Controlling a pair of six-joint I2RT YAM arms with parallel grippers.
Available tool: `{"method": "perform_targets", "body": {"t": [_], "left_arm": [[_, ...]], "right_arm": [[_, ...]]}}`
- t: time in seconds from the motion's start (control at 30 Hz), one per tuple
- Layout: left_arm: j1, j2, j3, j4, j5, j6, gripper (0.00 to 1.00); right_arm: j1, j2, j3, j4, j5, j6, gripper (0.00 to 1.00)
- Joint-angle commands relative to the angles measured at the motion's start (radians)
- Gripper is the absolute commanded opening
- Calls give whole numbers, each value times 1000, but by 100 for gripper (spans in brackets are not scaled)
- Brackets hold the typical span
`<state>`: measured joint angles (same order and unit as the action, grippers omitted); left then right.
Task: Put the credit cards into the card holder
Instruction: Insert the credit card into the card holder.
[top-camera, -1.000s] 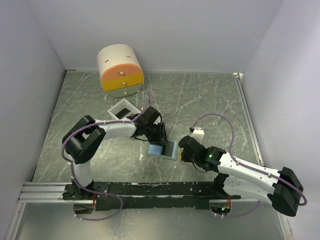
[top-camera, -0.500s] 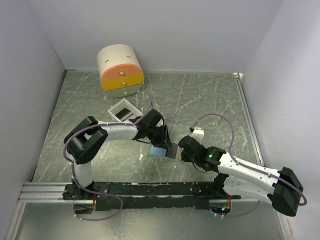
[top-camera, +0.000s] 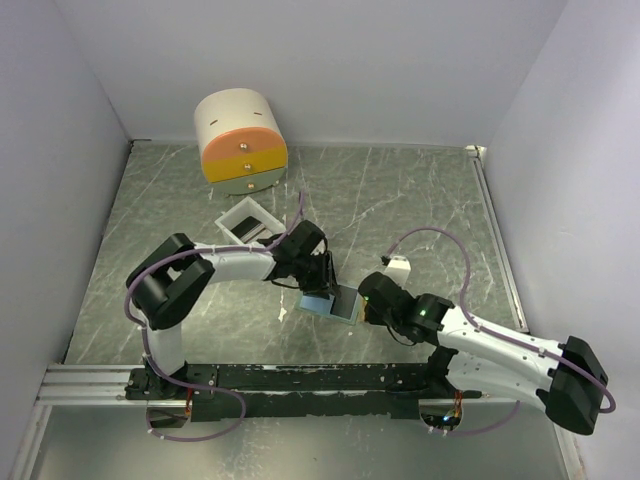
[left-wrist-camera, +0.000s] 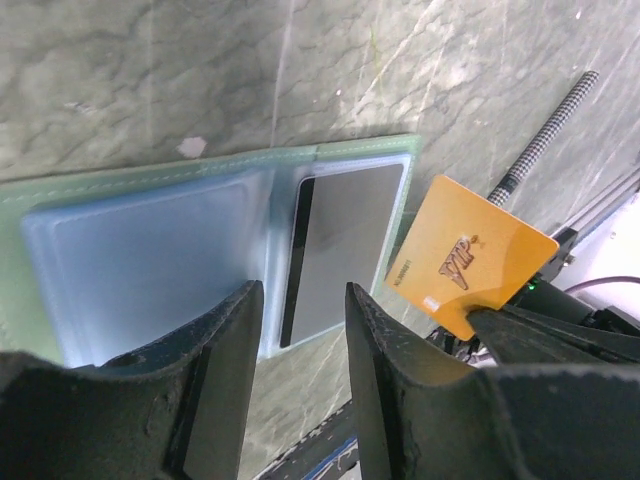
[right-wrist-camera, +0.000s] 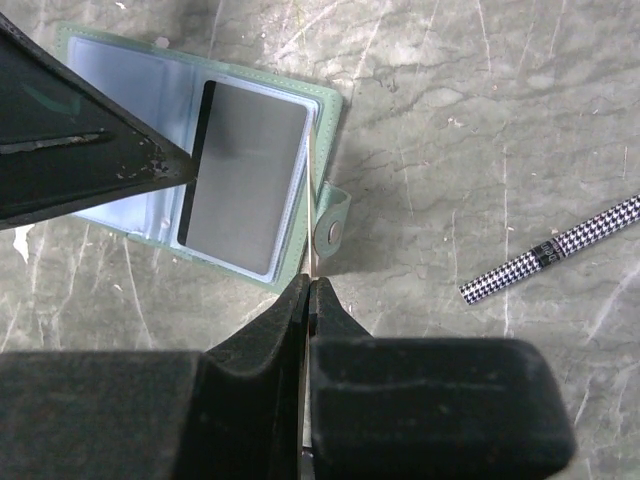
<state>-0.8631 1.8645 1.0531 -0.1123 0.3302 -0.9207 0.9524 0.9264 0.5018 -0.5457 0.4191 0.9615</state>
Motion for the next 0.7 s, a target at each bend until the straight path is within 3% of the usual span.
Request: {"method": "perform_targets", "body": {"t": [0.0, 0.23, 0.43, 0.67], "left_arm": [[-9, -75, 68, -136, -115, 65, 50], [10, -132, 91, -287, -298, 148, 49], [49, -178, 21, -338, -370, 188, 31], [61, -195, -83, -289, -335, 194, 14]], "right_arm": [[2, -48, 42, -60, 33, 0, 0], [2, -87, 101, -62, 15, -23, 0], [2, -79, 75, 100, -68, -49, 0], [-7, 22, 60, 270, -126, -68, 0]]}}
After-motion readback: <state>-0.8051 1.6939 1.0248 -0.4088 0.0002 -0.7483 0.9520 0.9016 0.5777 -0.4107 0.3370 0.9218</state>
